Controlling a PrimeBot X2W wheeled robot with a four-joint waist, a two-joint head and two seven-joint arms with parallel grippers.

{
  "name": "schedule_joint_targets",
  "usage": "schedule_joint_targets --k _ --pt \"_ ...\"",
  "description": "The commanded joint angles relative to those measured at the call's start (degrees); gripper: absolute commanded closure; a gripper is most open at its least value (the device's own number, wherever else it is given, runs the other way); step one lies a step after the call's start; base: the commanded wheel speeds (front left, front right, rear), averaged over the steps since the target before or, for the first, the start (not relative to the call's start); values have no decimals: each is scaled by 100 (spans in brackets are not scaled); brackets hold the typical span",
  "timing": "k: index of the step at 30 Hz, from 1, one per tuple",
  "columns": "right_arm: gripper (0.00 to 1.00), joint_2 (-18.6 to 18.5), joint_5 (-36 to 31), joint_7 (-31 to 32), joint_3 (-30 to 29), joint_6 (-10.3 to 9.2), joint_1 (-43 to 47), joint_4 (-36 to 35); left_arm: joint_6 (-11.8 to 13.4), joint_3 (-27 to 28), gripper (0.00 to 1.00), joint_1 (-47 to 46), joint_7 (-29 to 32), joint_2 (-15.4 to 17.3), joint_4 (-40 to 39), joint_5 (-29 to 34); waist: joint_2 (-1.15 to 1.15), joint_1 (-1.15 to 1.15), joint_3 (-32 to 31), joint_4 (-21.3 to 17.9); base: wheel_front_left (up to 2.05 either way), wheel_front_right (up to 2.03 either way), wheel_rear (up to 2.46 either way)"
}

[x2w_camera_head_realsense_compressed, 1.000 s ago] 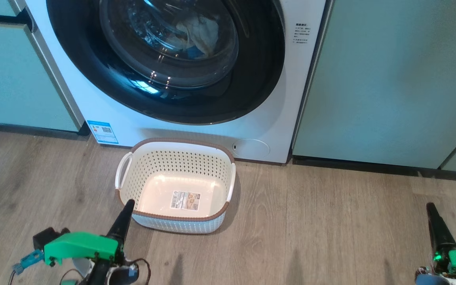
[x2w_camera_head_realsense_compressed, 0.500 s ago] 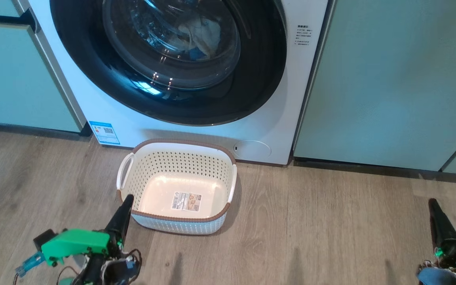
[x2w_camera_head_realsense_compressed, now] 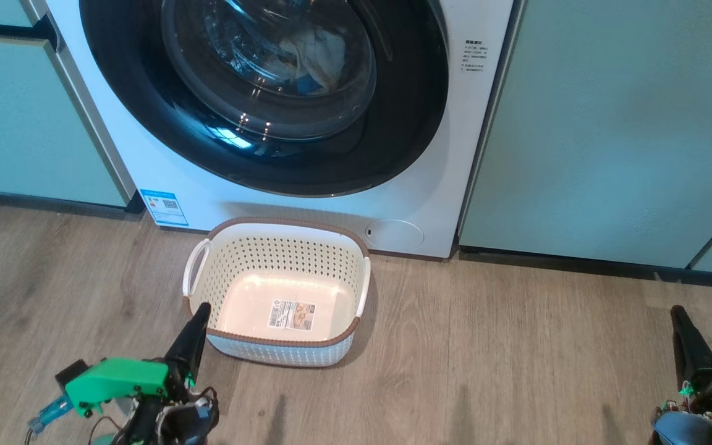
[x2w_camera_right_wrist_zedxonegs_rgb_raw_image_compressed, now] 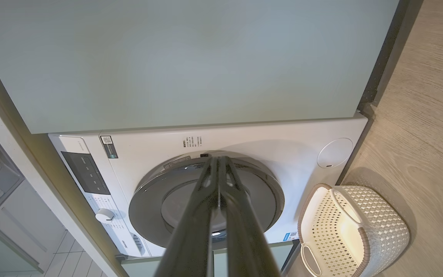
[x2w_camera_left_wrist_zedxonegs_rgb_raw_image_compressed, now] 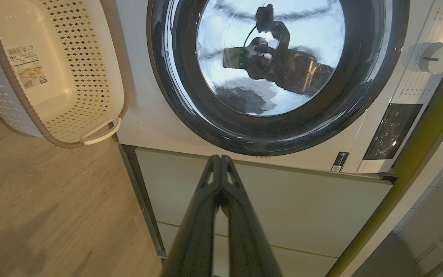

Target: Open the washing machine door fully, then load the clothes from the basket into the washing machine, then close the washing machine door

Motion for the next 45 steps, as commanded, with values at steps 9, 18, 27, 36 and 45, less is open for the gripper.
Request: schedule_joint_targets --k 9,18,27,36,45 --pt "100 -94 -5 48 66 -16 -303 -186 -51 219 100 -324 33 39 -159 0 0 0 0 0 0 0 0" --pt "100 -80 -21 63 46 -16 -305 -185 -51 229 100 -325 41 32 -159 8 0 0 0 0 0 0 0" --pt "100 -68 -36 78 29 -16 -306 -184 -51 238 100 -326 48 26 -159 15 0 0 0 0 0 0 0" --pt "100 -58 -48 89 14 -16 -307 -183 -51 245 100 -326 54 21 -159 21 0 0 0 0 0 0 0" --pt "100 -47 -60 101 -1 -16 -309 -182 -51 252 100 -327 59 16 -158 27 0 0 0 0 0 0 0"
